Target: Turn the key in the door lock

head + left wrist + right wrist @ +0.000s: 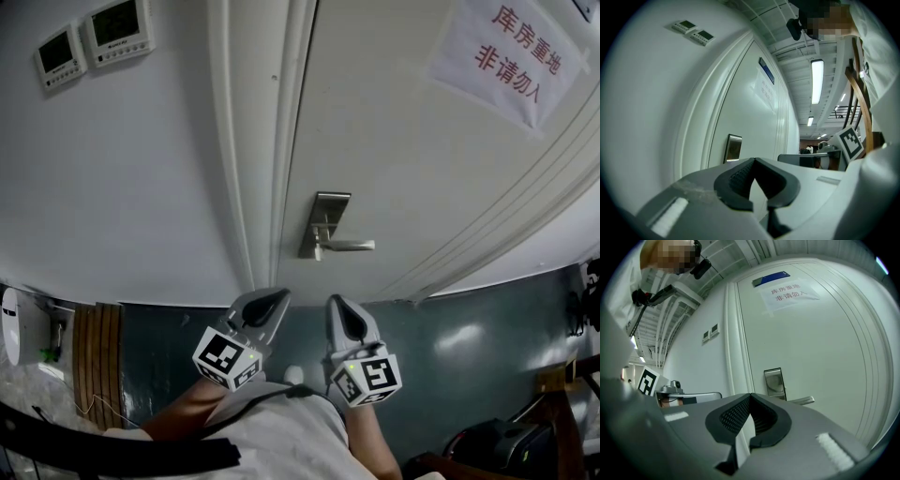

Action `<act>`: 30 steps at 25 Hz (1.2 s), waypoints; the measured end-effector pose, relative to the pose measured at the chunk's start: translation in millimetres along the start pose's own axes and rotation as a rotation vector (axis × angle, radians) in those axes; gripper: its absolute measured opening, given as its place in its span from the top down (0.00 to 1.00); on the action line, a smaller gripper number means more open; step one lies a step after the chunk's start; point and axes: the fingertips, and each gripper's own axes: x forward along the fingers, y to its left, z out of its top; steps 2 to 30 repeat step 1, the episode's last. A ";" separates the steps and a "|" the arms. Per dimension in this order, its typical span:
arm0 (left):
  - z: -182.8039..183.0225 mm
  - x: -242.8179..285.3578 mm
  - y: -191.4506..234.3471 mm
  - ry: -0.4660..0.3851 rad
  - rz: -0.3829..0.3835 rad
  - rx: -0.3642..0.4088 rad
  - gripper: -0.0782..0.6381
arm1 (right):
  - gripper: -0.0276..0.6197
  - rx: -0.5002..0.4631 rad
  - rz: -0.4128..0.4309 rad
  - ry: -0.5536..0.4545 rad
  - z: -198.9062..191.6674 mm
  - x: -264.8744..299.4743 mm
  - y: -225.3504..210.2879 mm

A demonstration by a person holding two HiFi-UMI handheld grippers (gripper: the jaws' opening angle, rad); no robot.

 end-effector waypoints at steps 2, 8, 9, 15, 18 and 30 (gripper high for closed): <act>-0.3 -1.2 0.2 0.001 -0.002 0.000 0.88 | 0.95 0.001 -0.002 -0.001 0.0 -0.4 1.3; -0.3 -1.2 0.2 0.001 -0.002 0.000 0.88 | 0.95 0.001 -0.002 -0.001 0.0 -0.4 1.3; -0.3 -1.2 0.2 0.001 -0.002 0.000 0.88 | 0.95 0.001 -0.002 -0.001 0.0 -0.4 1.3; -0.3 -1.2 0.2 0.001 -0.002 0.000 0.88 | 0.95 0.001 -0.002 -0.001 0.0 -0.4 1.3; -0.3 -1.2 0.2 0.001 -0.002 0.000 0.88 | 0.95 0.001 -0.002 -0.001 0.0 -0.4 1.3; -0.3 -1.2 0.2 0.001 -0.002 0.000 0.88 | 0.95 0.001 -0.002 -0.001 0.0 -0.4 1.3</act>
